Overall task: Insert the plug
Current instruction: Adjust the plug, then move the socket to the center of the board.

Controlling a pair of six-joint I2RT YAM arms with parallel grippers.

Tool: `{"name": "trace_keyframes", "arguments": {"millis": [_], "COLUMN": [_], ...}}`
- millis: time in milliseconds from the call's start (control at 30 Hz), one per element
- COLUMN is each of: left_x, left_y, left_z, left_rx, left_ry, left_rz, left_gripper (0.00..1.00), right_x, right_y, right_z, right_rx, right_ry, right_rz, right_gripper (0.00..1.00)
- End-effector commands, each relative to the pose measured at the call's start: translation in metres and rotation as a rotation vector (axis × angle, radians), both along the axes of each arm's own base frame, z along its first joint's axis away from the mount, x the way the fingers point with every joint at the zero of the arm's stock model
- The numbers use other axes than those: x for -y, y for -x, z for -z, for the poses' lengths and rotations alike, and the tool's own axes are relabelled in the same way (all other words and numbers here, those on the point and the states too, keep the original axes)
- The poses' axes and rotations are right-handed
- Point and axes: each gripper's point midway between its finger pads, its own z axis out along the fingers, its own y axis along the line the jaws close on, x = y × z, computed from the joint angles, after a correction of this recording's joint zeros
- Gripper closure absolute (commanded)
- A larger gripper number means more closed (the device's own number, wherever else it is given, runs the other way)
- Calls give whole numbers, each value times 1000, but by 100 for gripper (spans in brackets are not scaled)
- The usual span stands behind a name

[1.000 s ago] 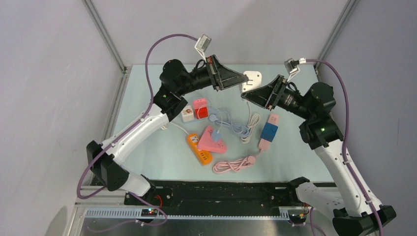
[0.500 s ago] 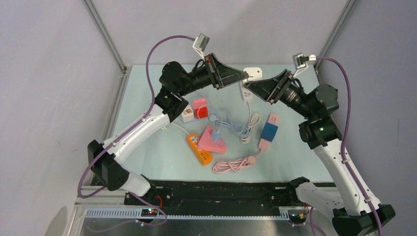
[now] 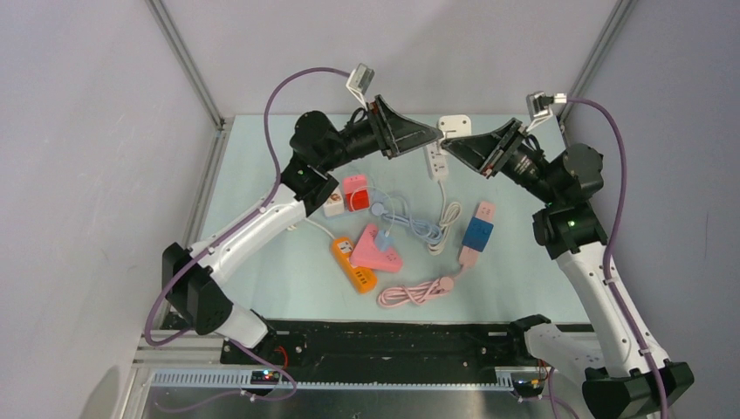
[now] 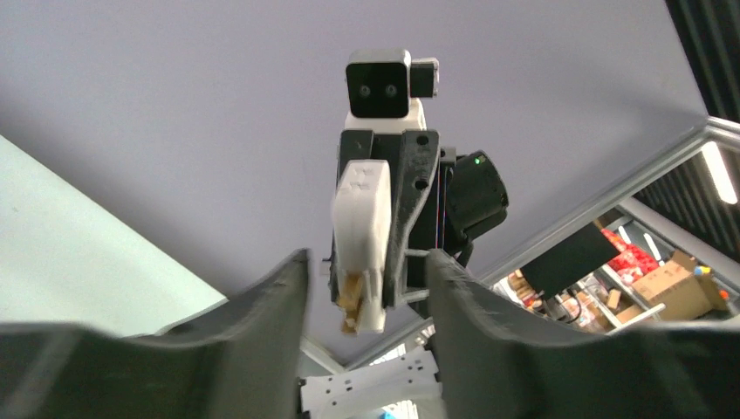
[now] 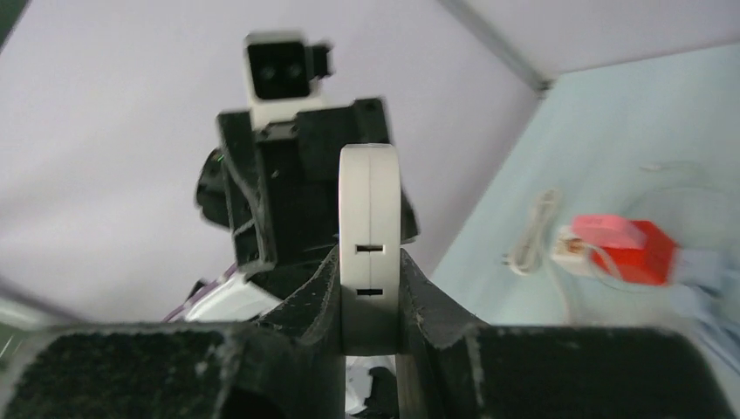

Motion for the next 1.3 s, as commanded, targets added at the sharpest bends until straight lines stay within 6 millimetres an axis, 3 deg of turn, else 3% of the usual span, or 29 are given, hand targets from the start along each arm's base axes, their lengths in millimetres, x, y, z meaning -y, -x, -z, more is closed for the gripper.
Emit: {"name": "trace_keyframes", "arguments": {"millis": [0, 67, 233, 267, 300, 333, 367, 400, 433, 467, 500, 533, 567, 600, 667, 800, 867, 933, 1033, 1133, 1167, 1267], "left_x": [-3, 2, 30, 36, 42, 48, 57, 61, 71, 72, 80, 80, 85, 86, 89, 85, 80, 73, 65, 52, 52, 37], "left_y": [-24, -44, -96, -104, -106, -112, -109, -113, -112, -115, -118, -119, -122, -120, -118, -103, -97, -90, -77, -59, -54, -30], "left_z": [39, 76, 195, 230, 240, 272, 277, 307, 308, 336, 335, 361, 362, 381, 395, 419, 431, 441, 448, 456, 450, 457], "left_rx": [68, 54, -107, -128, -141, -143, -139, -144, -128, -138, -117, -140, -135, -156, -155, -136, -125, -126, -106, -41, -18, 0], "left_ry": [-80, -185, -539, -624, -684, -763, -801, -867, -879, -938, -940, -991, -992, -1024, -1050, -1114, -1150, -1181, -1208, -1254, -1246, -1272], "left_rz": [-112, -175, -279, -281, -298, -304, -297, -302, -294, -296, -296, -286, -283, -261, -235, -190, -173, -156, -103, -38, -16, 60], "left_gripper": [34, 39, 39, 37, 36, 35, 34, 34, 34, 34, 35, 36, 37, 38, 41, 40, 44, 55, 80, 98, 99, 100], "right_x": [41, 66, 131, 137, 143, 146, 149, 150, 150, 151, 151, 151, 151, 151, 151, 150, 150, 149, 147, 142, 139, 131], "right_y": [-19, -29, -40, -38, -39, -37, -37, -36, -36, -36, -36, -36, -36, -37, -38, -41, -44, -47, -54, -63, -67, -75], "right_z": [28, 53, 119, 128, 133, 139, 143, 147, 149, 153, 154, 155, 155, 156, 158, 161, 162, 162, 168, 189, 199, 214], "right_rx": [-106, -189, -416, -452, -464, -485, -493, -507, -514, -524, -526, -528, -528, -530, -535, -549, -552, -552, -569, -648, -670, -693], "right_ry": [71, 128, 278, 296, 317, 332, 348, 361, 367, 376, 379, 383, 384, 387, 391, 385, 381, 377, 378, 395, 422, 468], "right_rz": [187, 300, 598, 622, 653, 662, 674, 676, 676, 672, 668, 663, 662, 658, 653, 632, 629, 622, 605, 568, 569, 564], "right_gripper": [100, 100, 100, 100, 100, 100, 100, 100, 100, 100, 100, 100, 100, 100, 100, 100, 100, 100, 100, 100, 100, 100]}}
